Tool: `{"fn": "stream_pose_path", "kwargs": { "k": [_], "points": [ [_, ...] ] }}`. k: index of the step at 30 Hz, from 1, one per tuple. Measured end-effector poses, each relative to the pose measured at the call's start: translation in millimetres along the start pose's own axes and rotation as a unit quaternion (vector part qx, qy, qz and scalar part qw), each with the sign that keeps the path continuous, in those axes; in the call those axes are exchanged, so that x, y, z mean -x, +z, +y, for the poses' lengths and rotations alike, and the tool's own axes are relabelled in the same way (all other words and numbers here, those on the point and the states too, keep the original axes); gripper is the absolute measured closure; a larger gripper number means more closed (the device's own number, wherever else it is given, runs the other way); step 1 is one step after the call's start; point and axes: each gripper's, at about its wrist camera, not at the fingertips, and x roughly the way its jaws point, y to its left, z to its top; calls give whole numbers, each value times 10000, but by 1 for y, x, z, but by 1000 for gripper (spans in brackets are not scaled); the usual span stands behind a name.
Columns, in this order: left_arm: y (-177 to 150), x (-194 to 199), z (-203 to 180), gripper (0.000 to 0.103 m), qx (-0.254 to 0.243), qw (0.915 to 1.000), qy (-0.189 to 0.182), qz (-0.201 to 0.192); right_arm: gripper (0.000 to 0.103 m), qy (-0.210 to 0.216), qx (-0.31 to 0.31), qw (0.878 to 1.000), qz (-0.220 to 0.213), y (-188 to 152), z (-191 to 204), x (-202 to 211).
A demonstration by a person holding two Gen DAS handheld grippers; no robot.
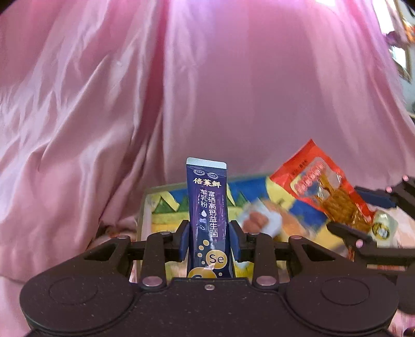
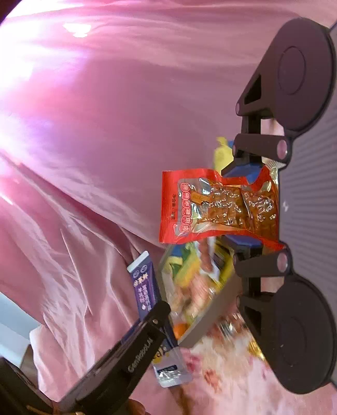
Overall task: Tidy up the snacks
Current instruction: 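Carry blue stick and red tofu packet over the grey box and release both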
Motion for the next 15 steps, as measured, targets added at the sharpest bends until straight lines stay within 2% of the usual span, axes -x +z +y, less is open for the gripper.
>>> {"fn": "stream_pose_path", "kwargs": {
  "k": [7,15],
  "points": [
    [14,-39,1,69,222,9994,197,-186,52,-161,145,9997,81,13,-6,-46],
    [5,-69,-8,69,223,9995,174,-103,51,-278,-234,9987,361,10,-18,-85]
  ]
}}
